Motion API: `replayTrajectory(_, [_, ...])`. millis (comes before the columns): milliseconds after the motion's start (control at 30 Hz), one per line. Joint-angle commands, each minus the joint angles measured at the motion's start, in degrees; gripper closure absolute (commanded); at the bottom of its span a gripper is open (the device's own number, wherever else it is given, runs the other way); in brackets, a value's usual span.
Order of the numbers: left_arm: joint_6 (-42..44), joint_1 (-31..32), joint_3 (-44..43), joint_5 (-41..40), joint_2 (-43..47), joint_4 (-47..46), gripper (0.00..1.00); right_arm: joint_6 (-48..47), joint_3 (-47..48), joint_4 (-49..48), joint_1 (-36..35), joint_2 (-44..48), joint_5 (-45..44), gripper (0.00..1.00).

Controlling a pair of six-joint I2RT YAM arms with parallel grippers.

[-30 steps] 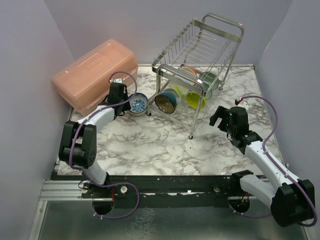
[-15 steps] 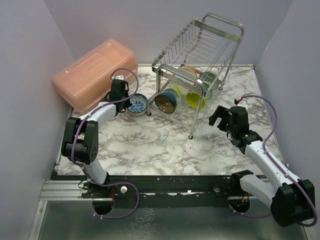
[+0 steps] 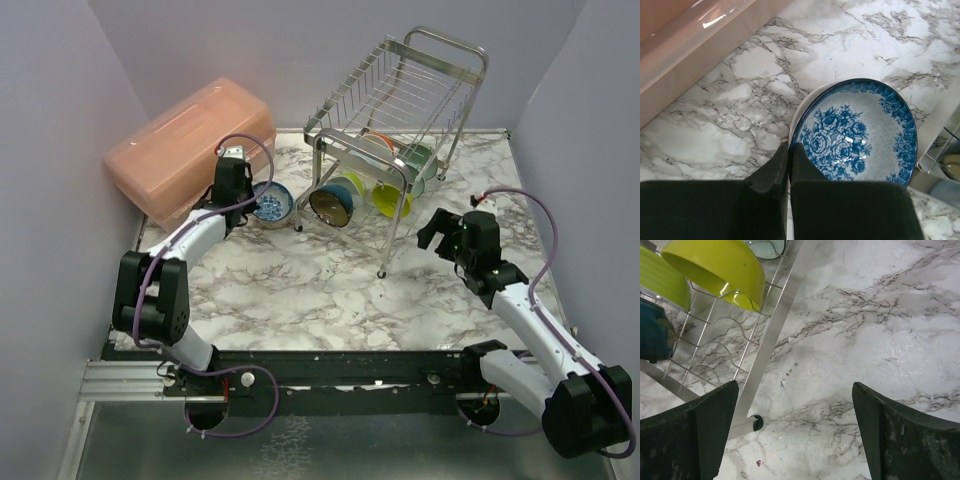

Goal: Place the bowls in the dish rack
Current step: Pick up the bowl from the center of the board, then place the bowl in the dish rack.

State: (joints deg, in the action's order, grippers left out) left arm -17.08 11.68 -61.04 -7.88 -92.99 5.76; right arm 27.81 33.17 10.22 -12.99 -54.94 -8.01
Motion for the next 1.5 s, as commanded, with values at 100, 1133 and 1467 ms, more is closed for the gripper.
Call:
replayTrajectory(100, [-4.7,-0.3,9.2,-2.4,18.2,-5.5,1.0,0.9,2.8,2.7,0.3,2.4,2.8,0.0])
replayTrajectory(1133, [-15.3,26.5,40.5,17.4,42.1,-41.8,1.0,13.4,-10.9,-4.0,0.3,24.1,49.4,0.0])
replayTrajectory(1467, [-13.0,37.4,37.4,12.2,36.6,-47.3,1.0,24.9,-16.5,-20.1,0.3,25.8,55.9,0.0])
